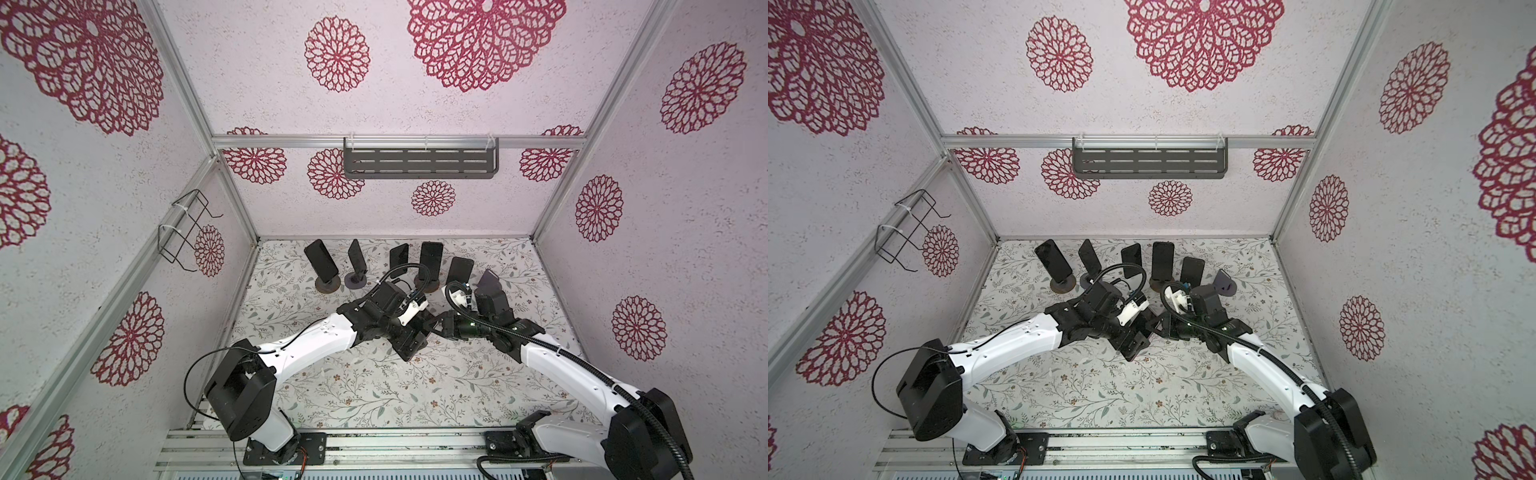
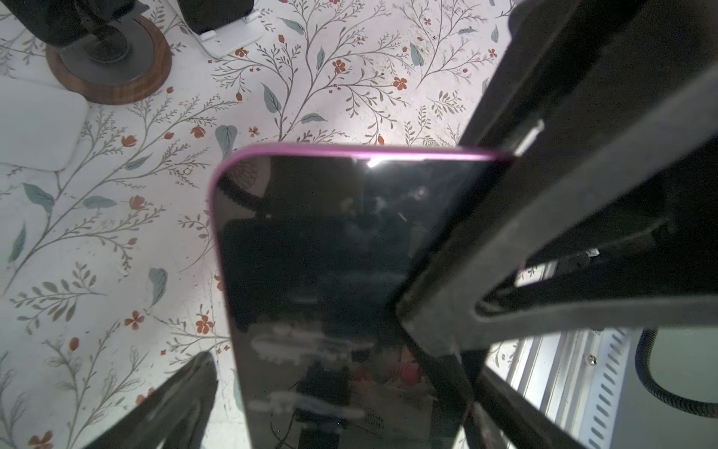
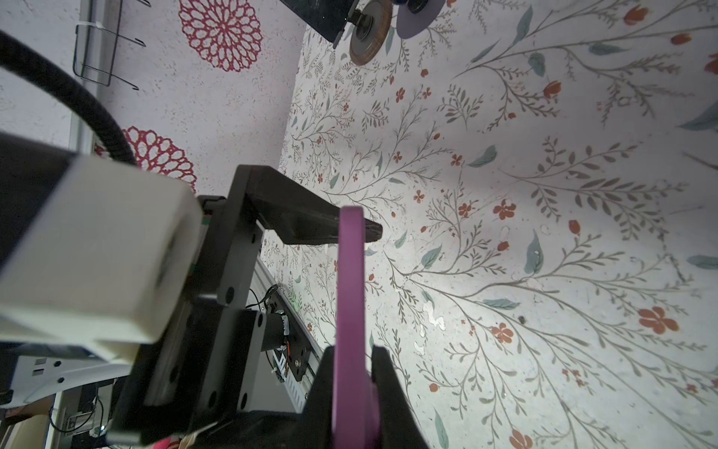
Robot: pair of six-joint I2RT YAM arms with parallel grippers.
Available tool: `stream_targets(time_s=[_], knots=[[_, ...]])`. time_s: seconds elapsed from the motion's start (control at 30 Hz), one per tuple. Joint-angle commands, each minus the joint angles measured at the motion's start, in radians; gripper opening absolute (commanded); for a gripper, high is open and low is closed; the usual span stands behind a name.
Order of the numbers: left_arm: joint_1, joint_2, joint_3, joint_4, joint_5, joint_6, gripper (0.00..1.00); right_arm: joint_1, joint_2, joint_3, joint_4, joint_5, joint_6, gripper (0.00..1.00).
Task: Remove the phone from the phone stand
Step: 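Carry the phone toward the left gripper while the left gripper reaches to meet it, then grasp the phone with the left gripper while the right gripper opens and draws back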
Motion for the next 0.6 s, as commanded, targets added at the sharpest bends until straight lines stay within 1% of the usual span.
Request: stream_targets(time_s=[0.0,0.13,0.47,0.5,0.57], knots=[[-0.016,0.017,-0.003,0.039,-0.008,0.017,0.96,0.008,-0.031,0.003,0.085,-0.042,0.038,0.0],[-0.017,0.021,0.0,0.037,-0.021,0.017,0.89,0.009,-0.025,0.005,0.071,-0.031,0.03,0.0],[-0.017,0.022,-0.001,0.03,-0.06,-0.007,0.55,0.009,-0.007,0.005,0.078,-0.021,0.026,0.0],[-0.018,0.021,-0.001,0.028,-0.068,-0.014,0.54,0.01,-0.004,0.006,0.082,-0.02,0.029,0.05],[-0.018,0.015,-0.003,0.028,-0.093,-0.033,0.51,0.01,-0.002,0.007,0.08,-0.014,0.028,0.22]])
